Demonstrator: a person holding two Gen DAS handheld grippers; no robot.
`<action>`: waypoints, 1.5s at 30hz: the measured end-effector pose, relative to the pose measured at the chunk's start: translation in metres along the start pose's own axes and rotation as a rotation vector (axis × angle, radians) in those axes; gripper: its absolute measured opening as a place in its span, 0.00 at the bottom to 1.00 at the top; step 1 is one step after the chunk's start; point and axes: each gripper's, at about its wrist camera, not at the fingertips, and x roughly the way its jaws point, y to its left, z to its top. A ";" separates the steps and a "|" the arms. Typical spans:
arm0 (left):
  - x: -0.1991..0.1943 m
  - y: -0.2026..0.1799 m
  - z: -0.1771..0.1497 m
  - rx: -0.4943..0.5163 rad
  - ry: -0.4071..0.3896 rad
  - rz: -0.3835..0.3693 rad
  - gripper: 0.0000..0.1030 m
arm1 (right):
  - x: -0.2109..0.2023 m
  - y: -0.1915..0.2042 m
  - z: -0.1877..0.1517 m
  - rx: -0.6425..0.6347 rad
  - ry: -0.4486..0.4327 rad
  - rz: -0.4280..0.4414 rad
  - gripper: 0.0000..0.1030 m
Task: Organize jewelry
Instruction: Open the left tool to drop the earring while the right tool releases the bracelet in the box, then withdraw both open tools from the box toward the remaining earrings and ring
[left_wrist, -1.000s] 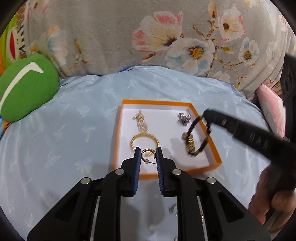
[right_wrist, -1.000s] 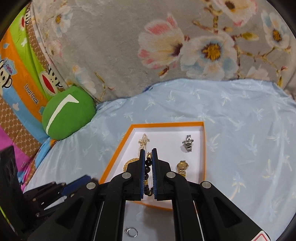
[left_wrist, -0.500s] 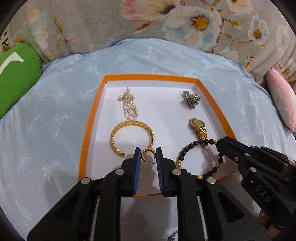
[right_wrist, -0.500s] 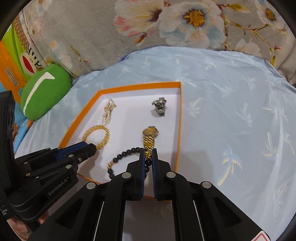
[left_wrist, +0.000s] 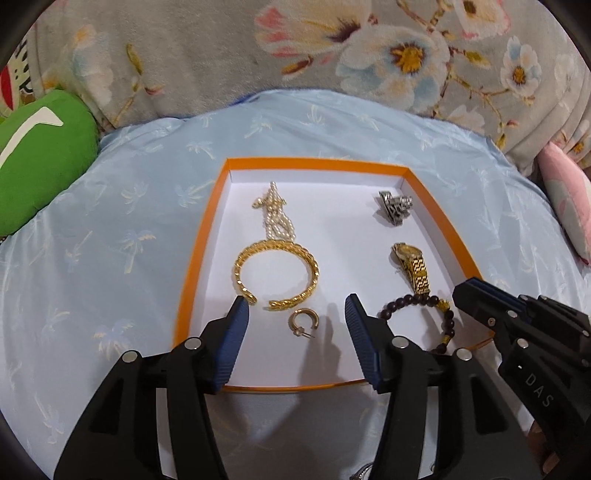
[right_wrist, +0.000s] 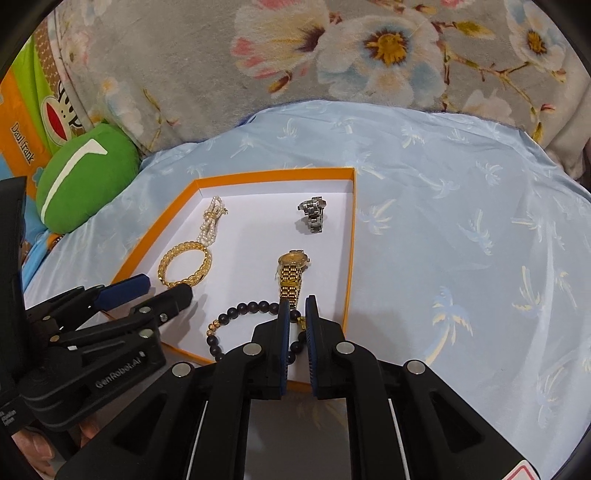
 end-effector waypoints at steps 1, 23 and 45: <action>-0.005 0.003 -0.001 -0.011 -0.016 0.001 0.51 | -0.002 -0.001 -0.001 0.003 -0.004 0.000 0.10; -0.095 0.031 -0.093 -0.079 -0.032 0.044 0.51 | -0.074 0.018 -0.078 0.008 0.014 0.043 0.21; -0.117 0.009 -0.126 -0.048 0.009 -0.013 0.53 | -0.082 0.033 -0.103 -0.004 0.064 0.036 0.23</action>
